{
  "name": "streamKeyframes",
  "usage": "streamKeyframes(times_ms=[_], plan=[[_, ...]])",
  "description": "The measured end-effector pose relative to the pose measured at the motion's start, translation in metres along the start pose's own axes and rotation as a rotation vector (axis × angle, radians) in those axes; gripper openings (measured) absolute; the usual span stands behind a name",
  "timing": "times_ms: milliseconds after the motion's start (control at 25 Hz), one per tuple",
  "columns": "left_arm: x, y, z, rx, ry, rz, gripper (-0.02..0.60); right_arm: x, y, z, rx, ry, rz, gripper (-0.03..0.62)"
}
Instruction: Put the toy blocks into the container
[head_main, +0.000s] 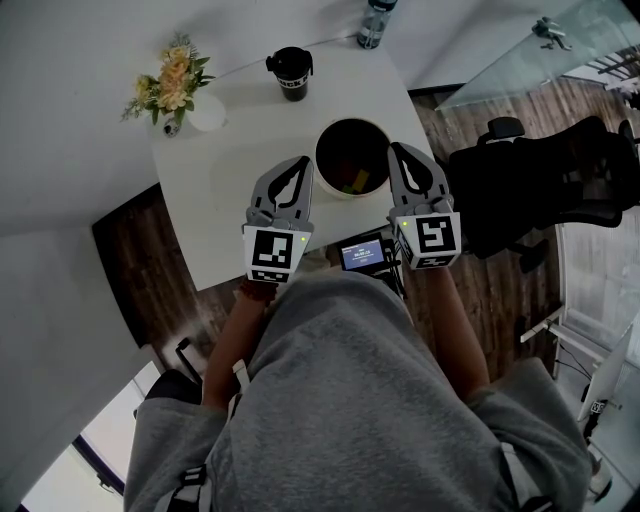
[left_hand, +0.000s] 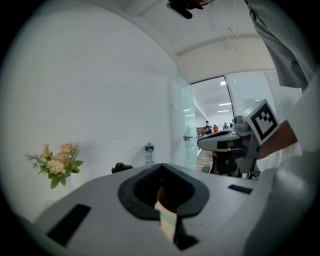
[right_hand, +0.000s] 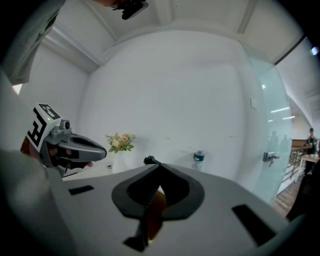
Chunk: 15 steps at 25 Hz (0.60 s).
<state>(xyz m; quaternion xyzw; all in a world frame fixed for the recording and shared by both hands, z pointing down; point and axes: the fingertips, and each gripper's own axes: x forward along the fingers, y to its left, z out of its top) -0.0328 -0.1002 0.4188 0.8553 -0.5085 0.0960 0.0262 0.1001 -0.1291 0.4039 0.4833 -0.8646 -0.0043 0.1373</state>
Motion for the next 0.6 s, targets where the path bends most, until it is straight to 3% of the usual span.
streamKeyframes(times_ms=[320, 600], plan=[[0.010, -0.008, 0.000, 0.050, 0.011, -0.034, 0.008, 0.001, -0.003, -0.002, 0.001, 0.007, -0.005, 0.005], [0.022, -0.019, -0.002, 0.039, 0.022, -0.075, 0.008, 0.001, -0.009, -0.004, 0.007, 0.013, -0.005, 0.005]])
